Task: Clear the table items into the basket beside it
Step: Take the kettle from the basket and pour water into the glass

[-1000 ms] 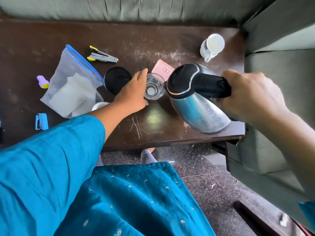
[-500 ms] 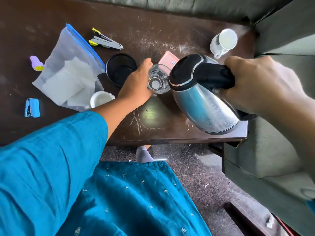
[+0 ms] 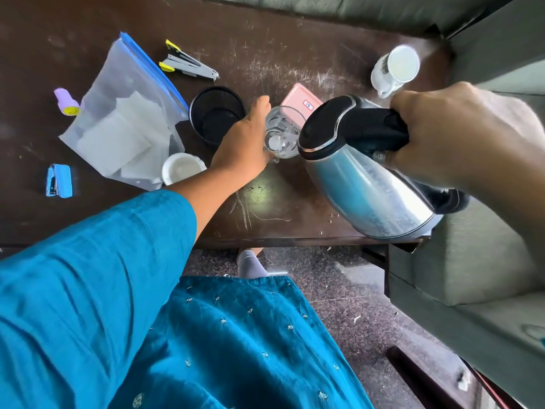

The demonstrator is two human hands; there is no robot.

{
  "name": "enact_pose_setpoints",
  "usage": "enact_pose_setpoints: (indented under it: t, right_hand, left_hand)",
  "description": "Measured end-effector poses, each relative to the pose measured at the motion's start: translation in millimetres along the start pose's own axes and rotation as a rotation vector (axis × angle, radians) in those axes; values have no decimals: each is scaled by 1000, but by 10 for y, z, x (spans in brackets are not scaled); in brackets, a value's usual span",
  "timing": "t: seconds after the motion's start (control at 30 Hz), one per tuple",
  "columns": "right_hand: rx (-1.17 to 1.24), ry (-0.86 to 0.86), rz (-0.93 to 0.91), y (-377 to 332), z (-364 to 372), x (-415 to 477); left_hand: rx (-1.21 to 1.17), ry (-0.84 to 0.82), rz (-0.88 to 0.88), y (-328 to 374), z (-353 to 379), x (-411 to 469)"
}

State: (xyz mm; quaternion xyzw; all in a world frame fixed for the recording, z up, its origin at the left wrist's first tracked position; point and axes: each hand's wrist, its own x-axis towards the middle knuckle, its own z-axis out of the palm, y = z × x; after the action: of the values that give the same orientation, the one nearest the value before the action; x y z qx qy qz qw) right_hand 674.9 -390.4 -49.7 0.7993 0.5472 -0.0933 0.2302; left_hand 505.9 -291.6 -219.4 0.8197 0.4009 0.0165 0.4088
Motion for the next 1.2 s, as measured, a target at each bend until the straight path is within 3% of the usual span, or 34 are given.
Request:
enact_pose_setpoints:
  t: [1.2]
  right_hand:
    - [4,-30,12,-29,-66,45]
  left_hand:
    - [-19,38,-16,-33,5,-34]
